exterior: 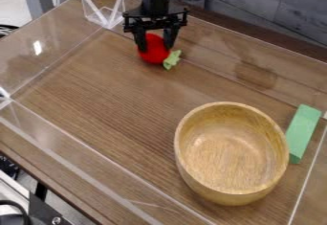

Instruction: Move the red fruit to the right

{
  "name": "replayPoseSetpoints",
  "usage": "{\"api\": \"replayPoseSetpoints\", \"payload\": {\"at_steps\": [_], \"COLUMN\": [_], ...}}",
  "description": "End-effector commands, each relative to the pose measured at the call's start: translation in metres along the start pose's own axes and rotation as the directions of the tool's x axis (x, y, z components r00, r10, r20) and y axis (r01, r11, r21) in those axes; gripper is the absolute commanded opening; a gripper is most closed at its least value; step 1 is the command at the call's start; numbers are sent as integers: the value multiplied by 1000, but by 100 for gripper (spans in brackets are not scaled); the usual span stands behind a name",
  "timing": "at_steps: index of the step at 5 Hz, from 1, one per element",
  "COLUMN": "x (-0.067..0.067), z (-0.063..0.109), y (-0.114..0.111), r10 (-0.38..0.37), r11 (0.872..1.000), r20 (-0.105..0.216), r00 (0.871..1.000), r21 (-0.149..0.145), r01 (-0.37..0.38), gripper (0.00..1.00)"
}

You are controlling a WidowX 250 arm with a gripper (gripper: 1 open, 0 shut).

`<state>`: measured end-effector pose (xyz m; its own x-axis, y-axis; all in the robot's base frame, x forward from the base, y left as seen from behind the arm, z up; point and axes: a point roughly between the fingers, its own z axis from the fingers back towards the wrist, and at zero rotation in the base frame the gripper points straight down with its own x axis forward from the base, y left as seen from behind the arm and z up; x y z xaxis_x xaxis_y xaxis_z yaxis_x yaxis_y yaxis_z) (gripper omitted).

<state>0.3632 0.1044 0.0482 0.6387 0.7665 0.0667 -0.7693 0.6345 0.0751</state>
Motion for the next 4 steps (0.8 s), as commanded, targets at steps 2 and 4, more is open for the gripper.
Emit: {"api": "replayPoseSetpoints", "payload": {"at_steps": [2, 4], "x": [5, -16], "z": [77, 85], "y": [-2, -25], "r10": [-27, -149], "r11": [993, 979], "r20": [-8, -38], "r00": [1000, 988], "r21": [-117, -143], "r01": [26, 142], "gripper": [0, 0]}}
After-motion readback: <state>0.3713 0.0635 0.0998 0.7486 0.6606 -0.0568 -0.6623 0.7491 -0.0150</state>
